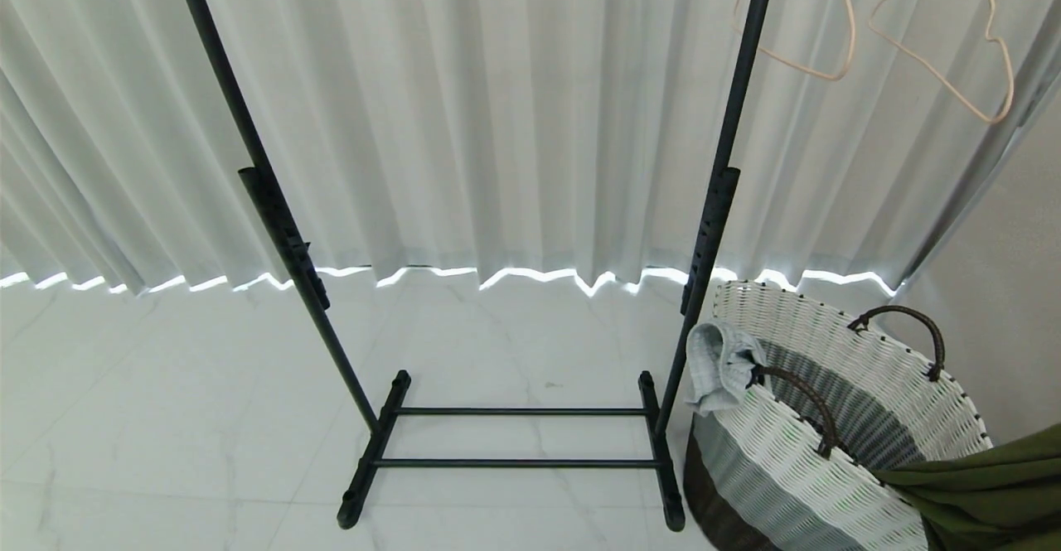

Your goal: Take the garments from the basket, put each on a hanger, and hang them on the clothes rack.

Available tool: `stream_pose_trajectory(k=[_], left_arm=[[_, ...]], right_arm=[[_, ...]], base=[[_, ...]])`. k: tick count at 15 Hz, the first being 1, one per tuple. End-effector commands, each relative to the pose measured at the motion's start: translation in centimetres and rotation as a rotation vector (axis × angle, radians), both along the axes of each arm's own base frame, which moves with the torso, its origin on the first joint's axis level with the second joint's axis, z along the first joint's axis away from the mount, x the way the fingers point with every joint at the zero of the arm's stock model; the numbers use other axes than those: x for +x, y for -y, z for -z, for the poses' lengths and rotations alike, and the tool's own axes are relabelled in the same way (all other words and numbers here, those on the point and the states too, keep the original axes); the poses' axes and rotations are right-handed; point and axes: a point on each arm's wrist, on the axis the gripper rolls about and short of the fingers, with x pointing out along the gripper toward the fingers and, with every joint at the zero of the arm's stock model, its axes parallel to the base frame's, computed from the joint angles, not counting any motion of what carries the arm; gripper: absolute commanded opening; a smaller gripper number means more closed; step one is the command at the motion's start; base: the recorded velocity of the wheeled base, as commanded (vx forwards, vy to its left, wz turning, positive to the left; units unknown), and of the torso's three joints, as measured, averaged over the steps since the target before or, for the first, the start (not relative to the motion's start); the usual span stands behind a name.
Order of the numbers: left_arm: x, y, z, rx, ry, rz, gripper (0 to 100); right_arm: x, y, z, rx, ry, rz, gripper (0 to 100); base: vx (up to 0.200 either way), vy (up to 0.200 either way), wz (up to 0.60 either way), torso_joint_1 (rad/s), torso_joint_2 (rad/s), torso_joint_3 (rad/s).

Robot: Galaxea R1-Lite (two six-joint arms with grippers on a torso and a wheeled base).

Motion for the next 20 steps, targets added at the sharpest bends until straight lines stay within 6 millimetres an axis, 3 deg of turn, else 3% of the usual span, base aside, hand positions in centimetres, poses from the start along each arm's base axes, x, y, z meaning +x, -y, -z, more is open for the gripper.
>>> stream_pose_trajectory(k=[1, 8, 20], left_arm=[[0.0, 0.0, 0.0, -0.001, 0.000, 0.000, 100], [0.0, 0.0, 0.0, -0.001, 0.000, 0.000, 100], [0.0, 0.0, 0.0, -0.001, 0.000, 0.000, 100]], right_arm=[[0.1, 0.0, 0.1, 0.000, -0.007, 0.000, 0], [0.7, 0.0, 0.2, 0.002, -0.032, -0.001, 0], [1.0, 0.0, 1.3, 0.022, -0.071, 0.003, 0]], base=[[0.000, 0.200, 0.00, 0.002, 0.00, 0.002], [0.000, 0.200, 0.00, 0.002, 0.00, 0.001], [0.000, 0.000, 0.00, 0.000, 0.00, 0.000]])
